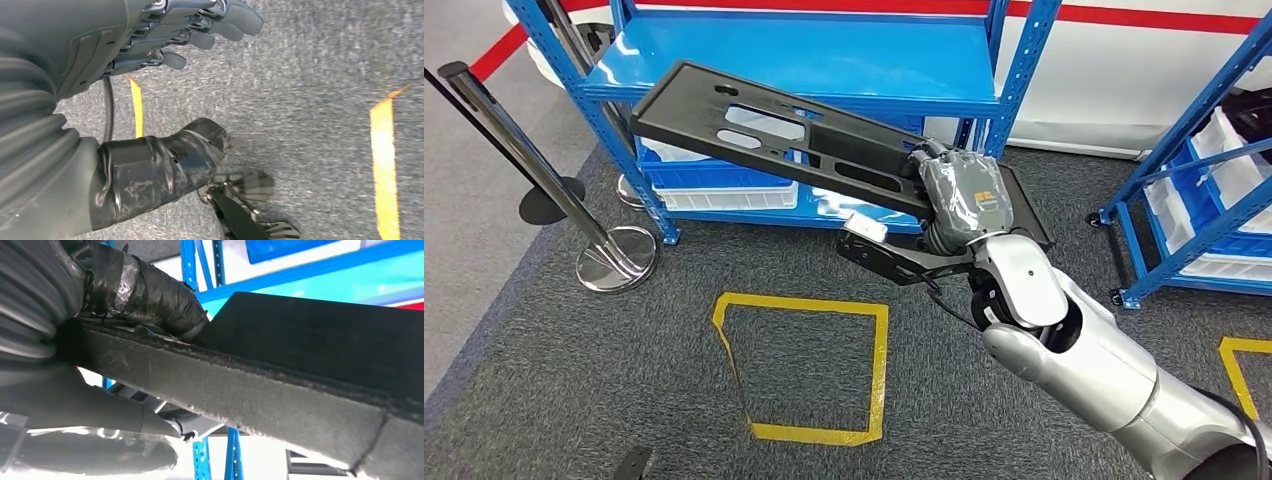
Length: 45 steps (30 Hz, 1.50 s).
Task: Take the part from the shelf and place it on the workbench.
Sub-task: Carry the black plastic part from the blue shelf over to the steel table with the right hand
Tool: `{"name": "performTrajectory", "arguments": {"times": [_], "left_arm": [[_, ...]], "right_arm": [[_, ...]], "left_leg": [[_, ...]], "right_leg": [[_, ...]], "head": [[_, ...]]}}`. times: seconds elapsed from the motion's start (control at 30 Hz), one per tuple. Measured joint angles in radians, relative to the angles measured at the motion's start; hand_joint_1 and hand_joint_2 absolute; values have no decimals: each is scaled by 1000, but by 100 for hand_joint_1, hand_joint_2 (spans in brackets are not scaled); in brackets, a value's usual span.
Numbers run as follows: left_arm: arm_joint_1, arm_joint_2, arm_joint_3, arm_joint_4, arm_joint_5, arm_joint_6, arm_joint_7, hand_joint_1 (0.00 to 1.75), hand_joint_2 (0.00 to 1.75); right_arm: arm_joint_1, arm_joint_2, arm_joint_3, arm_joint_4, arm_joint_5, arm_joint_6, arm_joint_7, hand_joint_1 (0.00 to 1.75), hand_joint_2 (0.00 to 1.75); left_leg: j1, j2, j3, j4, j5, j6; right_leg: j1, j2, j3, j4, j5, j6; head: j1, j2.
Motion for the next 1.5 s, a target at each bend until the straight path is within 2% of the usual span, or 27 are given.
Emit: {"name": "performTrajectory", "arguments": {"times": [0.07,0.1,0.2,0.27,0.37,0.4,0.43,0.47,0.53,0.6,0.67,0.73,0.77,0.87,0.9,0.93,0.97,1.0,1.07,1.13,1.23,1.3,1.37,1.4,1.43,1.47,1.5], "left_arm": [[-3,0,0,0,0,0,-1,0,175],[-4,0,0,0,0,0,-1,0,175],[-3,-1,0,0,-4,-1,-8,0,175],[-2,-1,0,0,-8,1,-15,0,175],[-1,-1,0,0,-5,5,-18,0,175],[0,-1,0,0,-4,5,-18,0,175],[1,-1,0,0,-2,5,-18,0,175],[2,-1,0,0,-2,5,-18,0,175],[4,-1,0,0,-1,5,-18,0,175],[4,0,0,0,-1,4,-18,0,175],[4,1,0,0,-1,4,-17,0,175],[6,1,0,0,-1,2,-16,0,175],[7,1,0,1,-1,2,-16,0,175],[8,2,0,1,-1,2,-14,0,175],[8,2,0,1,-1,2,-14,0,175],[9,2,0,1,-1,2,-13,0,175],[10,2,0,1,-1,2,-13,0,175],[10,2,0,1,-1,2,-13,0,175],[8,2,0,1,-2,3,-13,0,175],[3,2,0,0,-3,4,-13,0,175],[-1,2,0,0,-3,8,-13,0,175],[-6,3,0,0,-3,9,-12,0,175],[-15,3,0,0,-2,10,-12,0,175],[-19,3,0,0,-2,11,-12,0,175],[-23,3,0,0,-3,11,-11,0,175],[-25,3,0,0,-3,11,-10,0,175],[-26,3,0,0,-3,11,-9,0,175]], "right_arm": [[-1,-2,-1,-3,0,0,0,175,175],[-2,-3,-2,-5,0,0,0,175,175],[-3,-7,-4,-8,0,0,-1,175,175],[-1,-12,-6,-10,-4,0,-3,175,175],[2,-16,-11,-15,-16,-2,-10,175,175],[3,-17,-12,-16,-20,-4,-12,175,175],[6,-17,-13,-16,-22,-6,-14,175,175],[9,-18,-14,-17,-23,-8,-15,175,175],[12,-21,-18,-21,-23,-12,-16,175,175],[12,-25,-23,-27,-21,-18,-17,175,175],[12,-27,-27,-32,-20,-24,-17,175,175],[14,-29,-31,-34,-18,-28,-17,175,175],[15,-30,-33,-36,-17,-30,-17,175,175],[17,-33,-40,-44,-12,-37,-18,175,175],[18,-33,-41,-46,-9,-39,-18,175,175],[19,-33,-41,-47,-7,-40,-19,175,175],[21,-33,-41,-48,-5,-40,-19,175,175],[23,-34,-42,-49,-4,-40,-19,175,175],[24,-35,-44,-55,-2,-40,-19,175,175],[23,-38,-48,-62,-1,-39,-19,175,175],[22,-43,-53,-65,1,-39,-20,175,175],[21,-46,-56,-67,4,-39,-21,175,175],[19,-50,-60,-69,8,-39,-23,175,175],[18,-51,-60,-69,10,-38,-24,175,175],[19,-52,-61,-69,13,-38,-25,175,175],[19,-53,-61,-69,15,-38,-26,175,175],[19,-54,-61,-69,16,-38,-27,175,175]], "left_leg": [[-1,-2,94,-133,0,4],[-4,-4,119,-174,-10,9],[-8,-5,121,-202,-7,32],[-7,-2,112,-207,7,50],[-13,-4,87,-207,29,66],[-15,-7,78,-205,35,67],[-16,-12,68,-203,40,67],[-17,-18,60,-200,44,66],[-16,-32,47,-193,49,63],[-14,-43,34,-186,54,56],[-9,-56,24,-184,63,44],[-8,-66,13,-175,61,32],[-10,-58,3,-159,48,27],[-9,-20,-61,-16,-32,15],[-5,-17,-83,38,-51,11],[-2,-15,-94,66,-53,7],[1,-13,-90,62,-37,3],[4,-8,-68,23,-8,0],[4,17,0,-101,40,-3],[-6,36,38,-172,51,8],[-10,20,37,-185,52,32],[-8,4,37,-191,58,47],[-9,-11,35,-193,62,58],[-10,-21,34,-192,63,60],[-12,-32,33,-192,63,61],[-12,-44,32,-190,64,62],[-13,-55,33,-188,64,62]], "right_leg": [[0,0,-18,7,13,11],[0,0,-21,7,19,16],[-1,0,-28,7,34,33],[0,1,-48,56,-6,40],[1,3,-99,223,-127,42],[1,3,-107,264,-145,41],[1,3,-97,275,-142,39],[1,4,-73,251,-125,36],[2,22,10,130,-85,27],[3,53,66,35,-72,19],[7,59,73,14,-72,18],[3,38,73,1,-66,13],[0,28,73,-5,-62,9],[-1,-1,72,-11,-54,1],[-1,-10,70,-10,-54,0],[-1,-19,69,-8,-55,0],[-1,-28,68,-7,-55,1],[-1,-37,67,-4,-57,3],[-1,-53,65,1,-61,10],[2,-67,64,5,-65,18],[3,-81,64,10,-69,28],[0,-53,44,52,-101,35],[-2,-15,-9,167,-161,35],[-2,-7,-41,234,-186,33],[-2,-3,-64,281,-195,32],[-2,0,-73,294,-186,30],[-2,4,-62,268,-158,28]], "head": [[1,0],[3,0],[7,0],[9,0],[11,0],[11,0],[11,0],[11,0],[10,0],[10,0],[13,0],[16,0],[15,0],[11,0],[10,0],[10,0],[10,0],[10,0],[10,0],[10,0],[12,0],[12,0],[13,0],[14,0],[14,0],[14,0],[14,0]]}}
